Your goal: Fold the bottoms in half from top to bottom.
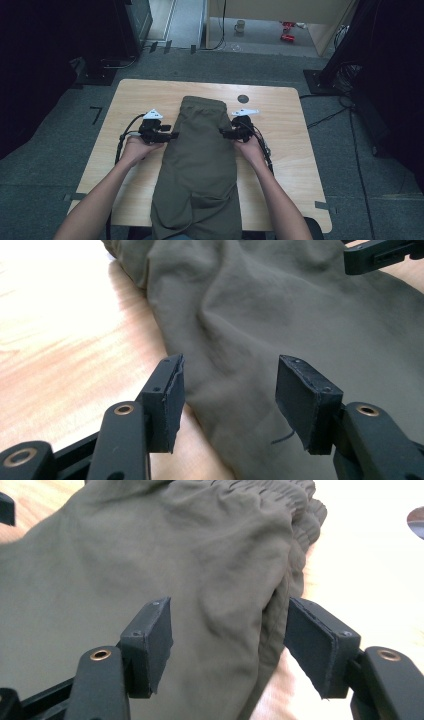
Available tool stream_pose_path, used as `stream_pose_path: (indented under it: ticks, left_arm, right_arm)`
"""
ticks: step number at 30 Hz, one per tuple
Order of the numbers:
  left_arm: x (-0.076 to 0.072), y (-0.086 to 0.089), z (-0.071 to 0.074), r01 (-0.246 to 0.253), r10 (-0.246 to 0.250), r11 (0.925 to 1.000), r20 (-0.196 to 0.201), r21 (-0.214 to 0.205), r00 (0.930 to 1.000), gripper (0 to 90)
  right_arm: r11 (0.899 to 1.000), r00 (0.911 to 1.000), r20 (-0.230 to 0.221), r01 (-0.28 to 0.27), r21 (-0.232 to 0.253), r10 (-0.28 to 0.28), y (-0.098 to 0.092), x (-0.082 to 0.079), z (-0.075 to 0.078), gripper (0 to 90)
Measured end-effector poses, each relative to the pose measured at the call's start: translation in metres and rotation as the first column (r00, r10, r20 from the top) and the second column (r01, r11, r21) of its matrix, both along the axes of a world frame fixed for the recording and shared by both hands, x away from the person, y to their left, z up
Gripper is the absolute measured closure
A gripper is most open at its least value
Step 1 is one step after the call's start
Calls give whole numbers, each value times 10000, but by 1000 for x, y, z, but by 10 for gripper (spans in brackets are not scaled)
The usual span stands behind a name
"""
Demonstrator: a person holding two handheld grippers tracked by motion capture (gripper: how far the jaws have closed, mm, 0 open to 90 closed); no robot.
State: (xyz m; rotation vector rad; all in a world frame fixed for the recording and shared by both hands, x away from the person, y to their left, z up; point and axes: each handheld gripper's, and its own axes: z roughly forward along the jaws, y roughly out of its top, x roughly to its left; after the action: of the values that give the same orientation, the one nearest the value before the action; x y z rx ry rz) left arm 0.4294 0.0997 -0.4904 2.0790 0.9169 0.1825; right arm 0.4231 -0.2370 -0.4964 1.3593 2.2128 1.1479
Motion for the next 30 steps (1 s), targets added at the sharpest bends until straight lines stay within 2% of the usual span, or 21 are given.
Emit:
stream_pose_path:
  ticks: [2,7,9,10,12,13,14,16,17,18,19,21,22,23,25,27,30]
  left_arm:
    - [4,-1,0,-30,27,9996,116,282,9999,456]
    - [15,-5,0,-32,33,9999,-70,142,10000,454]
    - [17,-7,3,47,-45,9996,-84,279,10000,449]
    - [18,-8,5,100,-101,9996,29,282,9999,450]
    - [22,-10,9,141,-144,9996,107,260,9998,450]
    - [25,-12,10,144,-145,9998,61,171,9999,450]
    - [29,-13,11,126,-126,9998,53,126,9999,451]
    - [33,-15,9,-24,24,10000,248,2,9997,460]
    - [35,-15,9,-112,114,9999,191,-77,9998,474]
    - [36,-16,8,-101,102,9999,112,-100,9999,482]
    - [38,-18,7,7,-7,10000,9,94,10000,489]
    - [43,-21,6,-36,38,9997,-86,244,10000,492]
    - [47,-22,6,-70,74,9998,-196,201,9998,492]
    - [49,-23,5,-164,165,9998,-113,101,9998,492]
    - [55,-25,4,-126,133,9997,-333,230,9994,484]
    - [60,-26,3,-162,173,9994,-359,294,9992,474]
    - [67,-28,2,-180,192,9990,-313,400,9993,453]
  right_arm:
    - [10000,10000,-91,12,-75,-12,1,5,0,352]
    - [9999,10000,39,14,-100,-13,3,14,0,360]
    - [9998,10000,4,24,-191,-24,4,19,0,356]
    - [9998,9999,83,65,-194,-63,5,21,1,361]
    - [9996,9987,440,260,98,-265,3,25,1,370]
    - [9996,9987,440,260,98,-265,3,25,1,370]
    - [9994,9986,427,308,143,-314,3,26,0,364]
    - [9997,9996,-57,262,18,-262,3,33,-1,348]
    - [9997,9996,-84,261,-30,-262,3,36,-1,351]
    - [9995,9994,80,323,-17,-323,4,37,0,367]
    - [9995,9994,167,320,-15,-319,4,38,0,366]
    - [9997,9997,-109,224,-104,-225,5,44,1,356]
    - [9996,9997,-91,216,-158,-218,6,46,2,357]
    - [9994,9997,-17,245,-228,-245,7,48,2,362]
    - [9995,9996,-58,261,-184,-262,7,53,4,359]
    - [9993,9994,-94,345,-137,-346,8,57,5,358]
    - [9990,9990,143,434,-118,-432,7,61,5,373]
